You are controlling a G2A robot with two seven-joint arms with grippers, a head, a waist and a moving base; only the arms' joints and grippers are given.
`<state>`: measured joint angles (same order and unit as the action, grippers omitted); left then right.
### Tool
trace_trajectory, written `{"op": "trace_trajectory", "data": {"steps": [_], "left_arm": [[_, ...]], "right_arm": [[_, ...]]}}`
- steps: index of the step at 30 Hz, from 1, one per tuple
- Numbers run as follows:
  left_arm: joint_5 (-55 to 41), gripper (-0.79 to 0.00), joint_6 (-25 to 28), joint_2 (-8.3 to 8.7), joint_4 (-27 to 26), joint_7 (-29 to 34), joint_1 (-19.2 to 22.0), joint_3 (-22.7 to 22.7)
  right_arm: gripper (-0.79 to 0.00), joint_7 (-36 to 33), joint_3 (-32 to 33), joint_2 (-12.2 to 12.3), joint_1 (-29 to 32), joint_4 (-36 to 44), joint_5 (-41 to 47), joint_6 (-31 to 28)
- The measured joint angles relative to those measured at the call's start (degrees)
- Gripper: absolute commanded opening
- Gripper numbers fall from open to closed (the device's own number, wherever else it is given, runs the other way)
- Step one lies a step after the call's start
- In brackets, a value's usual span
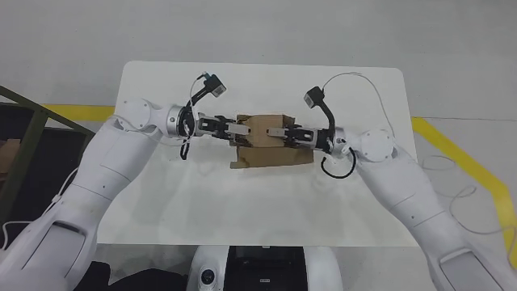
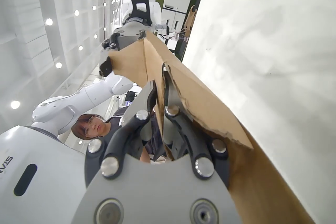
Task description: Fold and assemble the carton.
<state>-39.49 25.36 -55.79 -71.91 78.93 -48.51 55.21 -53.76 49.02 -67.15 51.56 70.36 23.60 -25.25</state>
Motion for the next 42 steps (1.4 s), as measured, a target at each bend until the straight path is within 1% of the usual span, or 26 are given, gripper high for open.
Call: {"op": "trace_trajectory", "data": {"steps": [8,16,25,31,36,42], "left_arm": [[-0.7,-0.471,-0.1,0.36,-1.4,0.1,-0.7,1.0],[1.0,-0.453,0.4,0.24,-1.0,-0.4,-0.4,0.5],[4.4,-0.443,1.7,-0.26,-0.9,-1.7,1.0,-1.0],[5.2,-0.425,2.3,-0.42,-1.1,-2.3,1.3,-1.4],[4.1,-0.391,2.3,-0.03,-1.0,-2.3,0.6,-0.1],[3.3,-0.434,2.3,0.85,-2.2,-2.3,-1.2,2.3]], "right_arm": [[-0.785,2.3,0.7,0.2,1.6,2.8,-4.2,1.7],[-0.785,3.2,1.9,0.4,2.8,5.2,-5.9,3.0],[-0.785,3.8,3.1,0.8,5.3,10.4,-8.5,4.8],[-0.785,3.9,3.8,1.0,6.4,11.9,-9.3,5.6],[-0.785,4.2,5.6,1.2,6.8,11.4,-8.7,5.7],[-0.785,4.3,8.1,1.6,7.5,11.6,-8.0,5.5]]}}
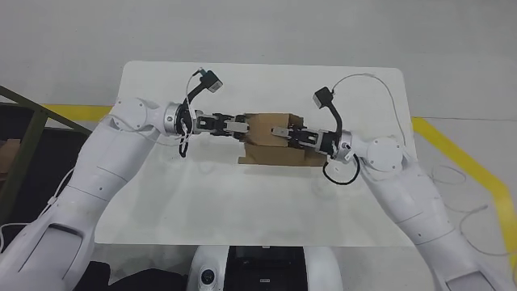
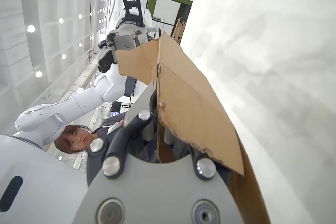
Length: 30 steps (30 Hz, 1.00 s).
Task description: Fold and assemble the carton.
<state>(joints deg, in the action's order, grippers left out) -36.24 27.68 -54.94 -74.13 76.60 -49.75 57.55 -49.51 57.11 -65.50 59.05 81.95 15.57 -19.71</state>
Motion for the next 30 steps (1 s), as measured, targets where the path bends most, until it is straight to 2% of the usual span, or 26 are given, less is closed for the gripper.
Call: {"op": "trace_trajectory", "data": {"steps": [6,19,20,22,23,30], "left_arm": [[0.5,-0.443,0.0,0.27,0.6,0.0,-0.8,0.5],[0.9,-0.456,1.0,-0.13,4.4,-1.0,0.6,0.9],[0.8,-0.413,1.0,-0.14,4.3,-1.0,0.6,0.9],[0.7,-0.089,0.9,-0.15,4.1,-0.9,0.6,1.0],[0.5,0.0,0.9,-0.16,3.9,-0.9,0.5,1.1],[-1.1,0.0,0.0,-0.08,2.4,0.0,0.1,1.5]], "right_arm": [[-0.785,-0.7,1.1,0.3,1.2,2.1,0.2,-0.2],[-0.785,-4.1,0.6,0.4,3.3,6.3,0.1,-1.4],[-0.785,-4.2,0.5,0.4,3.3,6.4,0.1,-1.4],[-0.785,-4.1,0.5,0.4,3.3,6.3,0.0,-1.5],[-0.785,-4.0,0.5,0.4,3.3,6.2,0.0,-1.4],[-0.785,-4.1,0.5,0.3,3.0,5.9,0.3,-1.4]]}}
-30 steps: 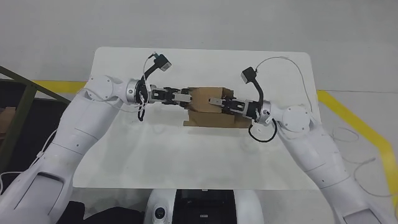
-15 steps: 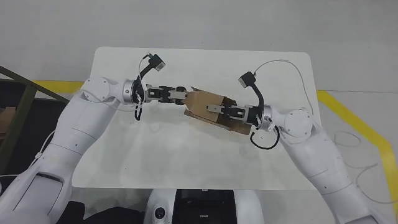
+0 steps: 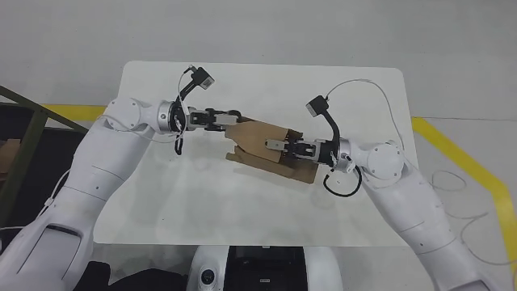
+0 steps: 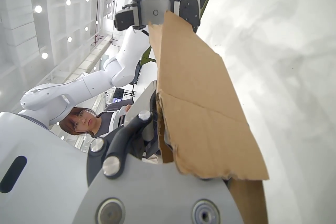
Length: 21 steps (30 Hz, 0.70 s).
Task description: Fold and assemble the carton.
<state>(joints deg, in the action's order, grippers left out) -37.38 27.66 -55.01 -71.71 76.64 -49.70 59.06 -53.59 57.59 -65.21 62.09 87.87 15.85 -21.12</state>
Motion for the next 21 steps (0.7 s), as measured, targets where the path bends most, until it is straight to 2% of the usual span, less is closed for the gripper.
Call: {"op": "trace_trajectory", "data": {"steps": [21], "left_arm": [[-4.0,0.0,-2.7,0.46,-3.3,2.6,-1.9,2.0]], "right_arm": [[-0.785,0.6,0.4,-0.2,-0.6,-1.4,-0.1,-0.7]]}}
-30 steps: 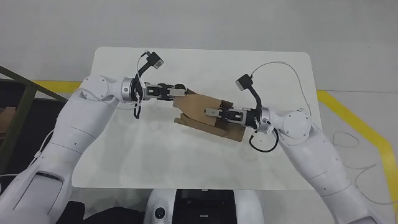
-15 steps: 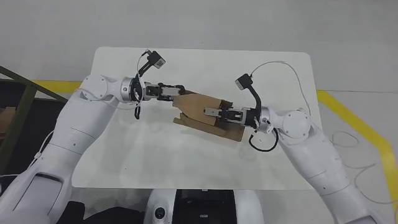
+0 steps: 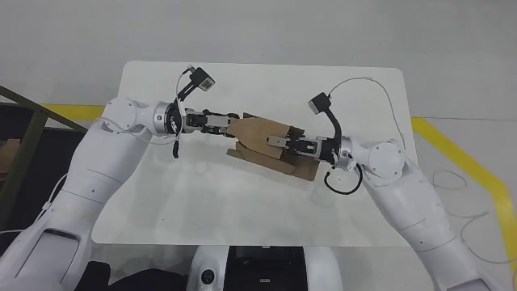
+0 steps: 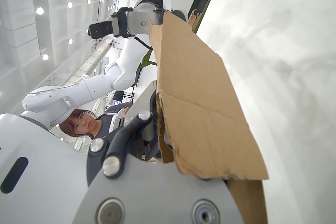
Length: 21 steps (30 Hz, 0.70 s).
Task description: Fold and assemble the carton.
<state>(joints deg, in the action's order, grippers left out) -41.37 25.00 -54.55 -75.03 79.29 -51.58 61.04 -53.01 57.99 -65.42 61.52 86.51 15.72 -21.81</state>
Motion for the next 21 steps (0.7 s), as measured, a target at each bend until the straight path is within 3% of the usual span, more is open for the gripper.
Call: {"op": "trace_trajectory", "data": {"steps": [9,21], "left_arm": [[-0.9,0.0,-0.8,0.1,-1.7,0.8,-0.7,0.6],[0.1,0.0,-0.1,-0.23,0.1,0.1,0.1,0.5]], "right_arm": [[-0.785,-0.3,-0.8,-0.2,-0.3,-0.3,-0.4,-0.4],[-0.785,-4.7,-2.5,-0.3,-0.3,1.4,-1.6,-2.9]]}}
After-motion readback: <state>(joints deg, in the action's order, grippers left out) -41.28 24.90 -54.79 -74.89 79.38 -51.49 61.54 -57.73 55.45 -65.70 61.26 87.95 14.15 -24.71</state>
